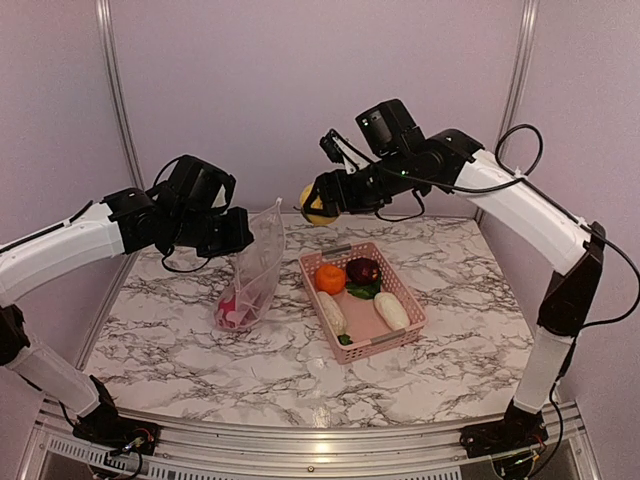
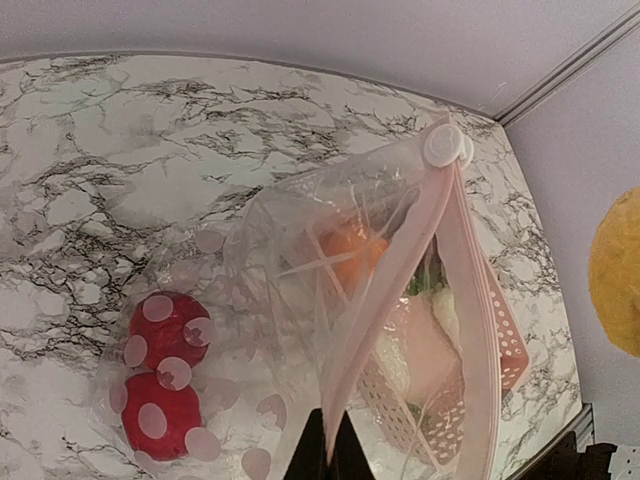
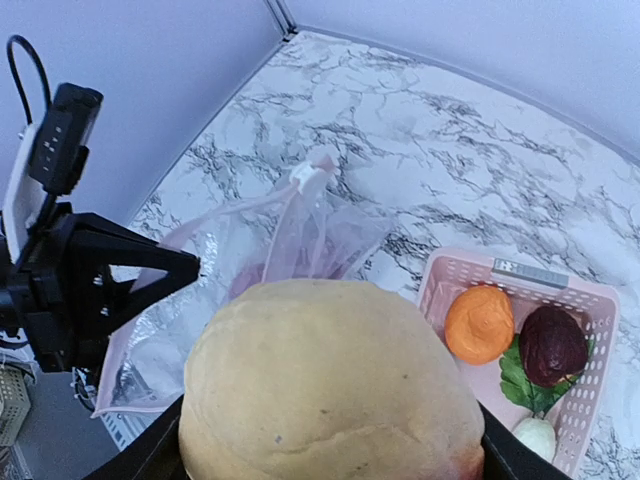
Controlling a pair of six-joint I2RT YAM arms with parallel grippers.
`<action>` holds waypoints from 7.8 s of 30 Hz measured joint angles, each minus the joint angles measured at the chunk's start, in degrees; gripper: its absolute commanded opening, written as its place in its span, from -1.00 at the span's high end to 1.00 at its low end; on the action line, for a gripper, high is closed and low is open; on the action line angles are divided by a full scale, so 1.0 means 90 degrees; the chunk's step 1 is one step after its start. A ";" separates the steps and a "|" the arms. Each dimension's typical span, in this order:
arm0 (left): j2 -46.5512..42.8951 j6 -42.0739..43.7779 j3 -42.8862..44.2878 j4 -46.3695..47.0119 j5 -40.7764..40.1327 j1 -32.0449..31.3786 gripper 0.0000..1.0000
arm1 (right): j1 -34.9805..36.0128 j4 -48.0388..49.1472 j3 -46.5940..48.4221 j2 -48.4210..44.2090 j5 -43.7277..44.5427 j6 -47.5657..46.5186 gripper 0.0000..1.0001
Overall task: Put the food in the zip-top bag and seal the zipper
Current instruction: Place the fake fruit in the zipper food storage bag, then adjust the zipper food storage bag at the center of the board, then pick up the fake vegetable from the bin.
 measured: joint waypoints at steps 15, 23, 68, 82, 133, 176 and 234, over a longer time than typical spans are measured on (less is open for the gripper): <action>0.0039 -0.0049 0.0068 0.0129 0.0034 0.0000 1.00 | 0.0143 0.0624 0.0454 0.0534 -0.1545 0.0964 -0.24; 0.0066 -0.0051 0.0136 0.0141 0.0107 0.0000 1.00 | 0.0282 0.0680 0.0457 0.0784 -0.1744 0.0986 -0.23; 0.0469 -0.0209 0.0537 0.0355 0.0403 0.0017 1.00 | 0.0491 -0.0899 0.1535 0.2050 -0.1717 0.0743 -0.57; 0.0469 -0.0304 0.0466 0.0539 0.0444 0.0017 1.00 | 0.0508 -0.0653 0.1265 0.1481 -0.1715 0.0721 -0.97; -0.0034 0.0029 0.0634 -0.0335 -0.0005 0.0063 1.00 | 0.0537 0.0168 0.1224 0.1115 -0.1061 0.1246 1.00; -0.0211 0.0413 0.0250 -0.0481 -0.0177 0.0151 1.00 | 0.0194 -0.0284 -0.1438 -0.0617 0.0644 0.0639 -0.81; -0.0233 0.0437 0.0117 -0.0500 -0.0146 0.0175 1.00 | -0.0542 0.0750 -0.2348 0.1831 -0.1129 -0.0299 0.02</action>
